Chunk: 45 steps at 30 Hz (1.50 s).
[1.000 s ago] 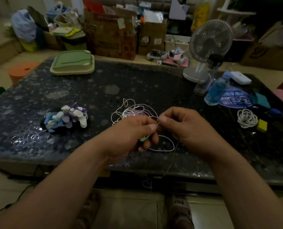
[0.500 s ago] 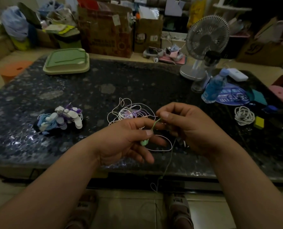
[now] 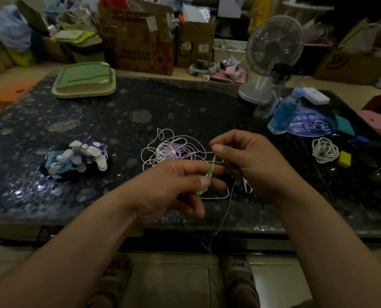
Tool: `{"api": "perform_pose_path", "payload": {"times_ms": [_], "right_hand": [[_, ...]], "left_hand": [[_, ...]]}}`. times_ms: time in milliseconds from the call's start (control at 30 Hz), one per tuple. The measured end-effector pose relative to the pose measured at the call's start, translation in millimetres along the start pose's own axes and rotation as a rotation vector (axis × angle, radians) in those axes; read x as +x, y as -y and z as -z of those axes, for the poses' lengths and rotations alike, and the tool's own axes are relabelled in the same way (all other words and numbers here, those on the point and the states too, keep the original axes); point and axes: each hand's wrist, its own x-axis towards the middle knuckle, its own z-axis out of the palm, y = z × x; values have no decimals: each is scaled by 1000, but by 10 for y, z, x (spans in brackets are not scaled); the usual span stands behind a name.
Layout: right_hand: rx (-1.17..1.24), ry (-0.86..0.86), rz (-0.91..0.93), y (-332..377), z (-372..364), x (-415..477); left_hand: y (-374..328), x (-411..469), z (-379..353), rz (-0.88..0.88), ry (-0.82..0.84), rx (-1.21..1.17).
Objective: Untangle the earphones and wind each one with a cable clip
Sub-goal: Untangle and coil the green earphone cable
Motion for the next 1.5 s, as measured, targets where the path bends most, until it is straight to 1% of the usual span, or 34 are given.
{"api": "perform_pose_path", "payload": {"times_ms": [100, 233, 300, 367, 467, 600, 733, 833, 900, 967, 1033, 1100, 1133, 1200, 1233, 1367, 1433, 1500], "right_hand": [[84, 5, -19, 5, -18, 12], [114, 46, -66, -54, -15, 22], [33, 71, -74, -81, -22, 9], [-109, 76, -60, -103, -56, -14], [-289, 100, -31, -135, -124, -59], [-421, 149, -28, -147, -231, -111], [-479, 202, -72, -171, -315, -131], [-518, 211, -26, -171, -344, -150], [-586, 209, 12, -150, -334, -170], [-688, 214, 39, -122, -307, -192], [-756, 166, 49, -88, -261, -197], [-686, 80, 41, -53, -210, -182], [-610, 70, 35, -37, -194, -176], [-466, 111, 29, -11, -183, -184], [-446, 129, 40, -6, -188, -187], [-515, 147, 117, -38, -187, -176], [-471, 187, 135, -35, -165, -178], [-379, 216, 142, -23, -140, -172]], "left_hand": [[12, 13, 8, -31, -23, -143], [-16, 22, 24, -61, -46, -291], [-34, 37, 35, -73, -94, -315], [-36, 54, 52, -77, -145, -318], [-11, 94, 67, -77, -219, -279], [40, 159, 101, -117, -307, -225], [62, 160, 111, -154, -391, -78], [54, 129, 107, -163, -405, 27], [49, 98, 125, -160, -412, 145], [78, 60, 142, -154, -385, 349], [120, 32, 150, -127, -324, 540], [159, 27, 172, -97, -277, 672], [169, 19, 188, -91, -260, 723], [169, 9, 226, -69, -224, 791], [152, -5, 246, -46, -185, 800], [94, -72, 305, 66, 62, 725], [73, -95, 305, 77, 146, 666], [59, -111, 308, 72, 204, 521]]}}
